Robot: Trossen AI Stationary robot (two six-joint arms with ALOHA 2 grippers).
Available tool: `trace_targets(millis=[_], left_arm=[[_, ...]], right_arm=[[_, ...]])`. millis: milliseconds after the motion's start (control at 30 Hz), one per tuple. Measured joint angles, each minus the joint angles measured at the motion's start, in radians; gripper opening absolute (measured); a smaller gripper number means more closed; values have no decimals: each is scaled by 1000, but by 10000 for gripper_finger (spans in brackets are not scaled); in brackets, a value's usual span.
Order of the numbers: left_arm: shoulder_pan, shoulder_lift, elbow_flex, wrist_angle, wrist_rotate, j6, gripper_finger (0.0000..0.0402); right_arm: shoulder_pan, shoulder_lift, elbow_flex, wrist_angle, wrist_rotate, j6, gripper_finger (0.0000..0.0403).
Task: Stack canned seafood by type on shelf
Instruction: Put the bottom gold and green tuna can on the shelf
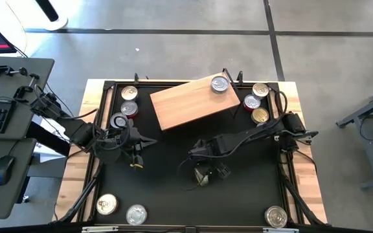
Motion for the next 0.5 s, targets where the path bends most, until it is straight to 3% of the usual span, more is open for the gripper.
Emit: trace_targets(millis=[100,267,400,500], left_arm=[[25,0,0,5,1,-15,0],[105,0,0,18,86,-43,0],[194,2,0,17,228,3,0],[257,2,0,15,326,64,0]], right_arm=[[-3,-12,21,-105,-31,208,296],[11,-60,-16,-118,-56,850,296],[41,-73,-15,-13,-89,1285,296],[71,-75,-11,186,-63,1518,296]])
